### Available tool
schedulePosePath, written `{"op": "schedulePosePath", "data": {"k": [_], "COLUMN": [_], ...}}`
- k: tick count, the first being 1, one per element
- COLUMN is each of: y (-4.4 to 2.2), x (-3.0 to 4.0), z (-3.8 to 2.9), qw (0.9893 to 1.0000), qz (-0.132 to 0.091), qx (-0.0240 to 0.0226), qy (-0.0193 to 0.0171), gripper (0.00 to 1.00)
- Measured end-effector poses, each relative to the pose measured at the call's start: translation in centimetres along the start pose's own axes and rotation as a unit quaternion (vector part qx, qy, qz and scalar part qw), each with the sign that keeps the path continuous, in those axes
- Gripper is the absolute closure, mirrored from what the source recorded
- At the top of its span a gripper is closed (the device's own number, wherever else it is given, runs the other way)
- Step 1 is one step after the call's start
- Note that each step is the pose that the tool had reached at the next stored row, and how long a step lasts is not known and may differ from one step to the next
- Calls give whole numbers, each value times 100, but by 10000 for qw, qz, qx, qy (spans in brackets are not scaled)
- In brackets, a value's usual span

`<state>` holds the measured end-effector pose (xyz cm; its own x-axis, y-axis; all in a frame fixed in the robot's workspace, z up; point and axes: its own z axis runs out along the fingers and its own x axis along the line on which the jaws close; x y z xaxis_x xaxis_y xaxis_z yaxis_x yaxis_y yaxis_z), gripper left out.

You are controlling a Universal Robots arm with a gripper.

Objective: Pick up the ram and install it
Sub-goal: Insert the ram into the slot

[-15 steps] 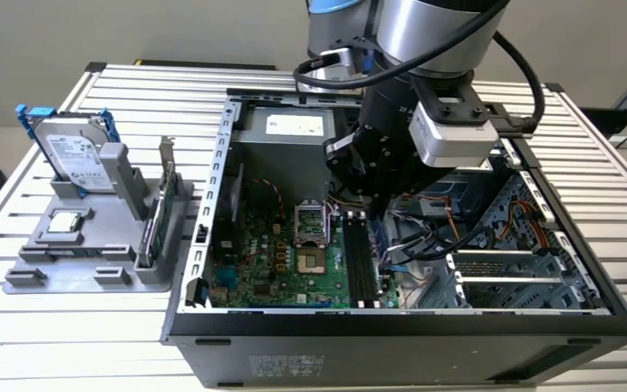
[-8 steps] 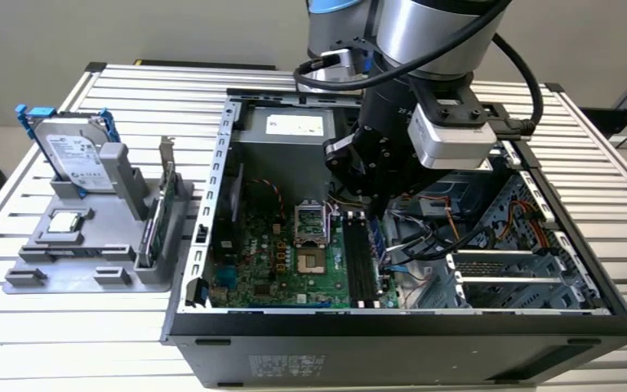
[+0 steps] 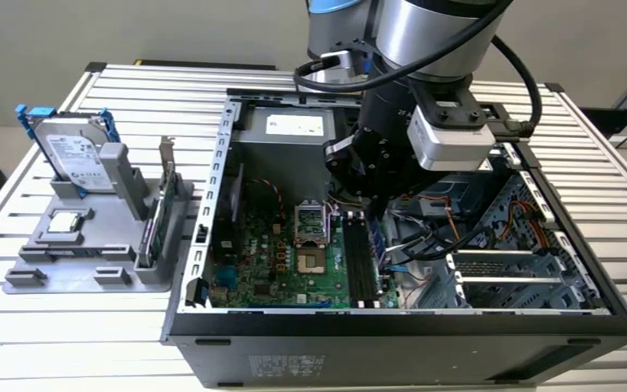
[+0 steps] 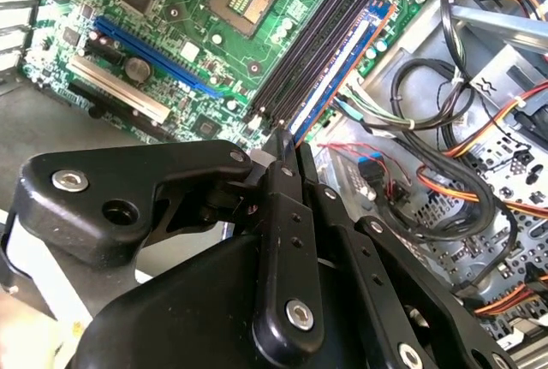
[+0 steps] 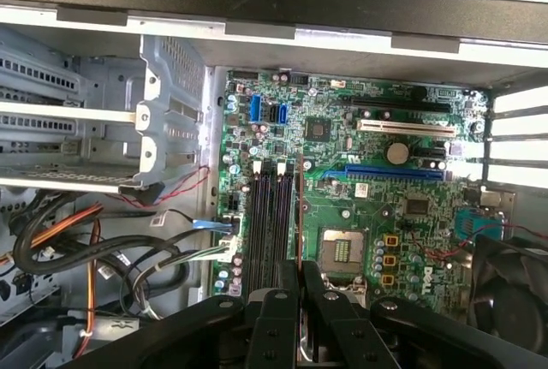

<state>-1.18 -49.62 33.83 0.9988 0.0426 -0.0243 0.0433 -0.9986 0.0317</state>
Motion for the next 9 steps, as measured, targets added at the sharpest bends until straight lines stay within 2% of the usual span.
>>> {"op": "schedulePosePath", "data": {"k": [4,9], "y": [-1,-1], "x": [1,1], "z": [31,31], "qw": [10000,10000], "qz": [0,0], "qx": [0,0], "qy": [-3,-17], "gripper": [100,100]}}
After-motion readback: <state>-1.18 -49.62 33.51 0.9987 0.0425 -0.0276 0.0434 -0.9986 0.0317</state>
